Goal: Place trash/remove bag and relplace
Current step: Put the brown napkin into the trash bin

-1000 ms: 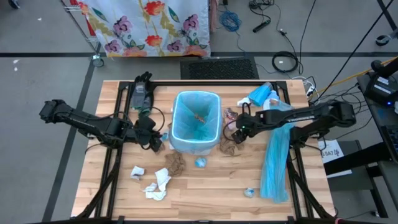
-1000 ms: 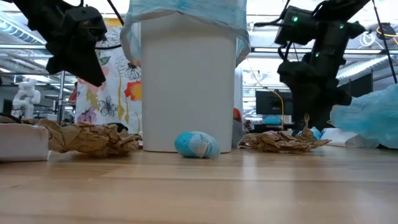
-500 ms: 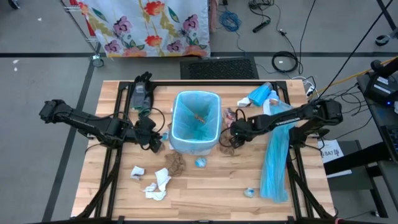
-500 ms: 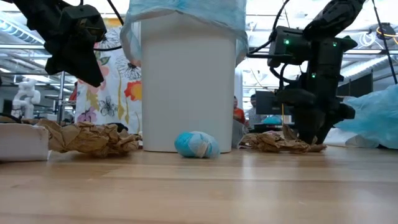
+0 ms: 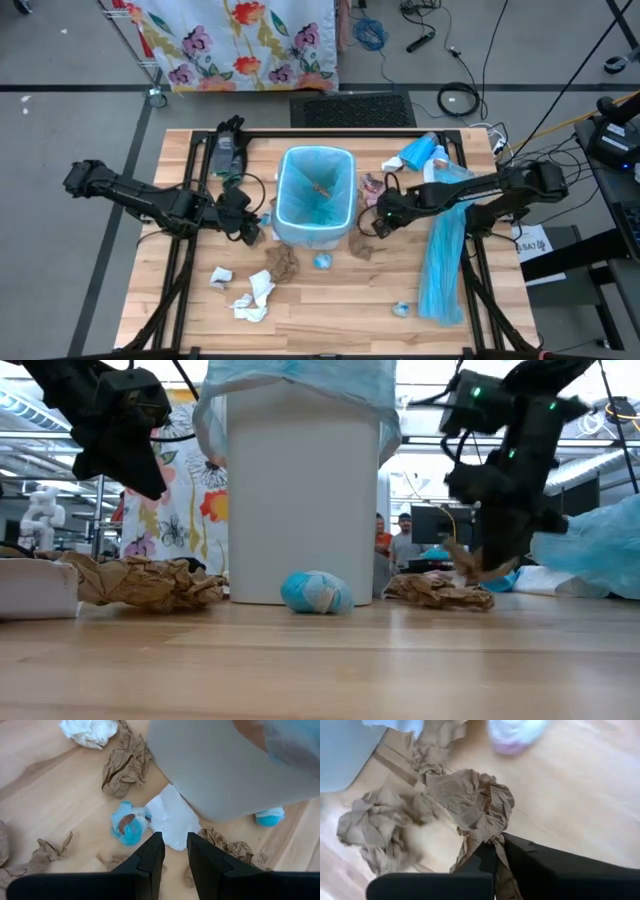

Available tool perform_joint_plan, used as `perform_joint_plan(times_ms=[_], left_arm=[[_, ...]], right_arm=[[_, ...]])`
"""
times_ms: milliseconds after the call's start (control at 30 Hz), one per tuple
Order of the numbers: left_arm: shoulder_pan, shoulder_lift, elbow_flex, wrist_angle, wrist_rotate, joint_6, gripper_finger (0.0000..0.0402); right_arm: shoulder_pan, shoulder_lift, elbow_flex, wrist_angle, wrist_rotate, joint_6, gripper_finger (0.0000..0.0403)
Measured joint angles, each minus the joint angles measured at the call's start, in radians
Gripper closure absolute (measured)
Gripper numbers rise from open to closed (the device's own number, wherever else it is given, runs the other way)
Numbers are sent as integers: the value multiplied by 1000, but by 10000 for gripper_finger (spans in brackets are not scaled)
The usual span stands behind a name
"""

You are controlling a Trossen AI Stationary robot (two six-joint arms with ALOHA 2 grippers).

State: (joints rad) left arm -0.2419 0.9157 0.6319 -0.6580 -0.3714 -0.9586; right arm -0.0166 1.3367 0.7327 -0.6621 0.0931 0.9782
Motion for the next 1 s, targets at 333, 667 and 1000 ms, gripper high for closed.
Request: perform_joint_plan(times_ms=[333, 667, 1000], left_arm=[[0, 0, 0, 8, 12, -4, 311], [0, 0, 0, 42, 2, 0, 311], [0, 0, 0, 32, -30, 4, 311]], right_arm=[[-1, -143, 371, -474, 242, -57, 403], [-1, -84, 751, -347, 329, -358, 403], [-1, 96, 896, -93, 185, -637, 403]])
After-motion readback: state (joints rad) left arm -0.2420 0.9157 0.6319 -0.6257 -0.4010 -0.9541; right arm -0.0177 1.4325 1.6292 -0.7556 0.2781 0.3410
